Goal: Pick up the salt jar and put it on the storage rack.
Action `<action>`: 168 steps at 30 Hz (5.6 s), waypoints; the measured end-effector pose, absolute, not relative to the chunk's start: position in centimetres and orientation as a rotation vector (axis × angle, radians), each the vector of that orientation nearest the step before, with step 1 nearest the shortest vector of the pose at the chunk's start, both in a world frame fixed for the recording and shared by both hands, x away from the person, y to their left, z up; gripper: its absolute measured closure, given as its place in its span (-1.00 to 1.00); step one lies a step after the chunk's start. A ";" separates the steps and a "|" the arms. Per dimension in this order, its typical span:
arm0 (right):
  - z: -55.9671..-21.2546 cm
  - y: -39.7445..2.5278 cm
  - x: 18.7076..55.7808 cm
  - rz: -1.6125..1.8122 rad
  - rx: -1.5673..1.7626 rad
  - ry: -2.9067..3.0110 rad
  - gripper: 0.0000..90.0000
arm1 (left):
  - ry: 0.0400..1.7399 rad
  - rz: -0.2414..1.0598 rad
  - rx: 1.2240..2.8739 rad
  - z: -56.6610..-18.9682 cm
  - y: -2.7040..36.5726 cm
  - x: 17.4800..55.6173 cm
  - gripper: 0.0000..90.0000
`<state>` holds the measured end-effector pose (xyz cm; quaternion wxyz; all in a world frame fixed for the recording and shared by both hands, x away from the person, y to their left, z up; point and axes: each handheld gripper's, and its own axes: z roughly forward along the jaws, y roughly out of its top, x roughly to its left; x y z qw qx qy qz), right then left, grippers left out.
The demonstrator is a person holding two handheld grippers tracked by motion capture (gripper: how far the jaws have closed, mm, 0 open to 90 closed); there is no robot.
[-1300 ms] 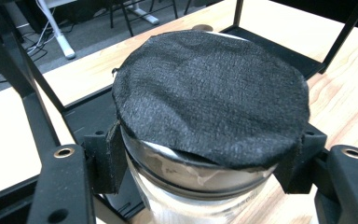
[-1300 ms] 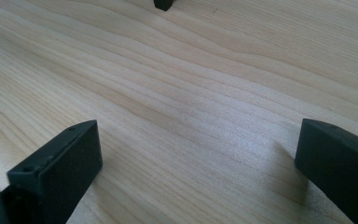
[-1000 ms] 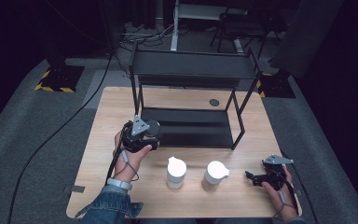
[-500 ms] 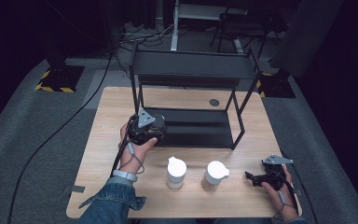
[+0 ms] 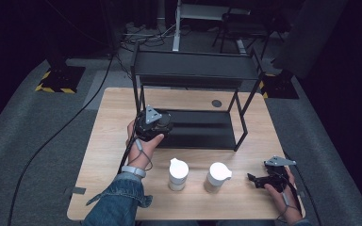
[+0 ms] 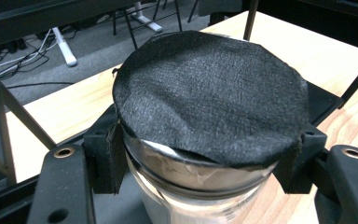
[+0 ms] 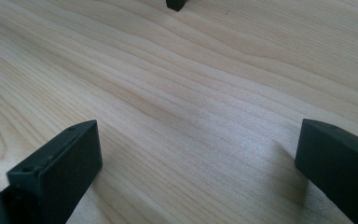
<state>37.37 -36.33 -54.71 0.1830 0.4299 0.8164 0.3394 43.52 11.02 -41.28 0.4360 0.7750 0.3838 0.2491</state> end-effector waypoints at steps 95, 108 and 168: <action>-54.7 -36.3 37.4 0.961 1.204 2.312 -0.99 | 0.982 0.608 1.920 -46.2 9.7 49.9 -0.70; -54.7 -36.3 37.4 0.961 1.203 2.312 -0.99 | 0.944 0.620 1.859 -41.9 11.3 47.4 -0.69; -54.7 -36.3 37.4 0.961 1.205 2.305 -0.95 | 0.983 0.606 1.850 -41.9 19.3 35.3 -0.70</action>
